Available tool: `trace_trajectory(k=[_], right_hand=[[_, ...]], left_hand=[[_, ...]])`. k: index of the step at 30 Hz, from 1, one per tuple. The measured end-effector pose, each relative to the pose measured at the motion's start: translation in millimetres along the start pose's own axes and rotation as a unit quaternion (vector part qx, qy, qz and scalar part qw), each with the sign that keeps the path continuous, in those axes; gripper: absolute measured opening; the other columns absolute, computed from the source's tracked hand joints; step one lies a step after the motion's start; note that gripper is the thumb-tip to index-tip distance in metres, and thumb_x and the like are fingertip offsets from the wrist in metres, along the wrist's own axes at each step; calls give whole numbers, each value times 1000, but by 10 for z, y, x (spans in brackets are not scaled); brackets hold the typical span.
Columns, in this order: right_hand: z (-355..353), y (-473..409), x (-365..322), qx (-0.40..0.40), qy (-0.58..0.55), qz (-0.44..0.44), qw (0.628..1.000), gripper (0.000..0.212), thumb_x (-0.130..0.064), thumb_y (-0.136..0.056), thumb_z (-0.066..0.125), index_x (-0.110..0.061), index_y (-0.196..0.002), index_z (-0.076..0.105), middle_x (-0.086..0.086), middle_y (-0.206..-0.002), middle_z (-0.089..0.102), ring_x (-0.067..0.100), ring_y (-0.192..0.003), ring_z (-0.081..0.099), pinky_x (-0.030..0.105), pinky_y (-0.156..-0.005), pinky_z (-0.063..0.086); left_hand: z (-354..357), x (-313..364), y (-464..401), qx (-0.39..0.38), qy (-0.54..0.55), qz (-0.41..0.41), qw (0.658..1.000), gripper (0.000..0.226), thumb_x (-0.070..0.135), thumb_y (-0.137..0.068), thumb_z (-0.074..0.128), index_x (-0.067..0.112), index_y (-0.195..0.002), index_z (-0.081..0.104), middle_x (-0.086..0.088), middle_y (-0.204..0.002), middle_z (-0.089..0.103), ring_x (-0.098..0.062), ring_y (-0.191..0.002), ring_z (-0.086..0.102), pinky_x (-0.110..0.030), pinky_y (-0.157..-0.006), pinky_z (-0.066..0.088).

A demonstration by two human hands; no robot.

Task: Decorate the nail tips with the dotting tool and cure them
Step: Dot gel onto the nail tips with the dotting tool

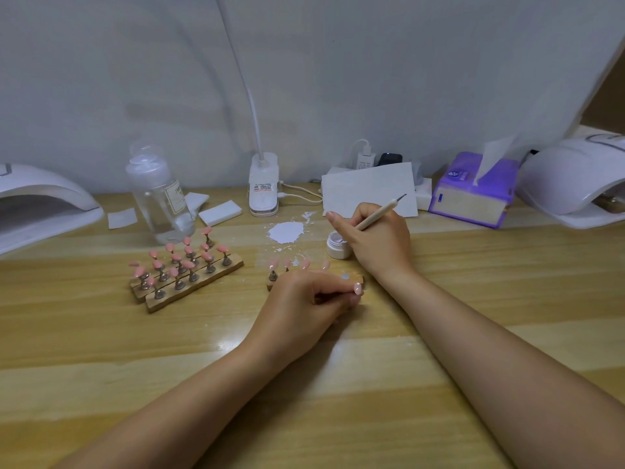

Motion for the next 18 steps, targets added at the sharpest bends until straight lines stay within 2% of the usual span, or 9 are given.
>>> trace_trajectory(k=[6, 8, 10, 13, 15, 18], right_hand=[[-29, -1, -27, 14, -15, 5, 1000, 50, -40, -78, 70, -25, -45, 36, -13, -42, 41, 3, -47, 41, 26, -56, 30], [-64, 7, -59, 47, -59, 12, 997, 48, -39, -79, 70, -24, -47, 37, -11, -44, 41, 4, -46, 41, 27, -55, 34], [-125, 21, -107, 76, -119, 16, 990, 45, -35, -81, 68, -22, -49, 40, -9, -45, 44, 3, -45, 44, 21, -52, 36], [-223, 33, -172, 88, -227, 38, 969, 37, -30, -84, 65, -18, -55, 46, -7, -42, 52, 1, -41, 51, 11, -48, 38], [-265, 52, -208, 73, -246, 52, 965, 35, -30, -85, 64, -16, -57, 49, -6, -43, 54, -1, -40, 51, 9, -48, 38], [-307, 161, -215, 5, -225, 73, 972, 33, -28, -82, 67, -14, -56, 52, -8, -42, 55, -2, -42, 48, 9, -50, 38]], left_hand=[[-2, 16, 3, 4, 2, 10, 1000, 11, 8, -81, 67, 12, -87, 75, 30, -91, 59, 9, -95, 49, -54, -105, 33], [-5, 17, 1, 9, -5, 17, 1000, 11, 7, -81, 67, 12, -86, 75, 31, -91, 57, 11, -96, 45, -48, -111, 27], [-8, 17, 0, 14, -15, 22, 1000, 12, 7, -81, 67, 12, -87, 75, 33, -90, 54, 12, -97, 39, -42, -114, 22], [-7, 15, 5, 11, -12, 12, 1000, 12, 8, -81, 67, 16, -87, 75, 34, -89, 56, 15, -96, 42, -46, -111, 28], [-4, 21, 9, 9, -5, 0, 1000, 13, 8, -80, 68, 17, -86, 74, 33, -88, 58, 22, -86, 51, -52, -104, 35], [3, 28, 9, 6, 2, -10, 1000, 12, 8, -80, 68, 18, -85, 74, 29, -85, 62, 23, -70, 53, -55, -101, 38]])
Point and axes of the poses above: each hand's wrist, its own y-axis away from the middle knuckle, its own z-axis out of the palm, x = y × z, the point moved 4 cm from there along -y, towards the middle knuckle
